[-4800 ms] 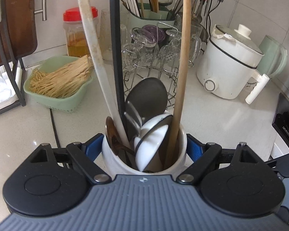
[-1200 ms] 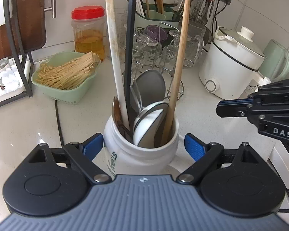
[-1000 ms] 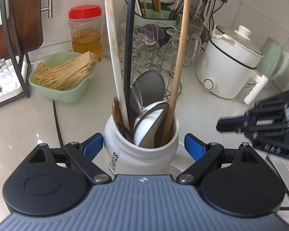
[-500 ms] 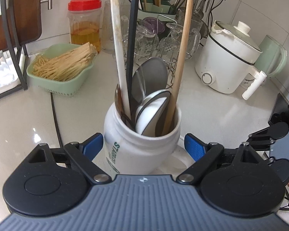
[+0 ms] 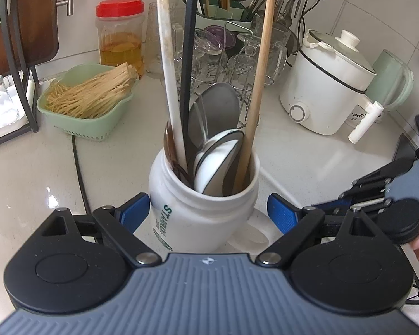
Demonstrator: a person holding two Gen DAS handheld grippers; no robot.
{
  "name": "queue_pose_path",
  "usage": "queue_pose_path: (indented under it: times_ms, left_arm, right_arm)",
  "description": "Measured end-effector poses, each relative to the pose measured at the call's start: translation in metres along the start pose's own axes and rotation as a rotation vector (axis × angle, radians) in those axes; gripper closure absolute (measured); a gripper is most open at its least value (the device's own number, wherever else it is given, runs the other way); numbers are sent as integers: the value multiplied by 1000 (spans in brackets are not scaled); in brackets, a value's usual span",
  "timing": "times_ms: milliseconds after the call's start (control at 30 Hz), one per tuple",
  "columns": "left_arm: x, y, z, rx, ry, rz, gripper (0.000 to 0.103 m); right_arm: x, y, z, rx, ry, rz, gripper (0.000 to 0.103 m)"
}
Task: Organize utensils
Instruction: 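Lift the white stick upright with the right gripper, then lower the white stick into the white mug with the right gripper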
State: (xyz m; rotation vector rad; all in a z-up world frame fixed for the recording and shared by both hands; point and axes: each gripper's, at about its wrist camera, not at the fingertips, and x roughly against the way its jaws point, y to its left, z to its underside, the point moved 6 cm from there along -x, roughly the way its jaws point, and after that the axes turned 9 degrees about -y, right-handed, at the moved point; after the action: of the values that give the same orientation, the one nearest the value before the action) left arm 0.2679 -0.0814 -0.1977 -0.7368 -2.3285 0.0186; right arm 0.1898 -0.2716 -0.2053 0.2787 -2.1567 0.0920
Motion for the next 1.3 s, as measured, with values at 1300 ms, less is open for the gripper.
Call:
queue_pose_path:
  times_ms: [1300]
  left_arm:
    - [5,7,-8,14,-75,22,17]
  right_arm:
    - [88,84,-141,-120,-805,-162,96]
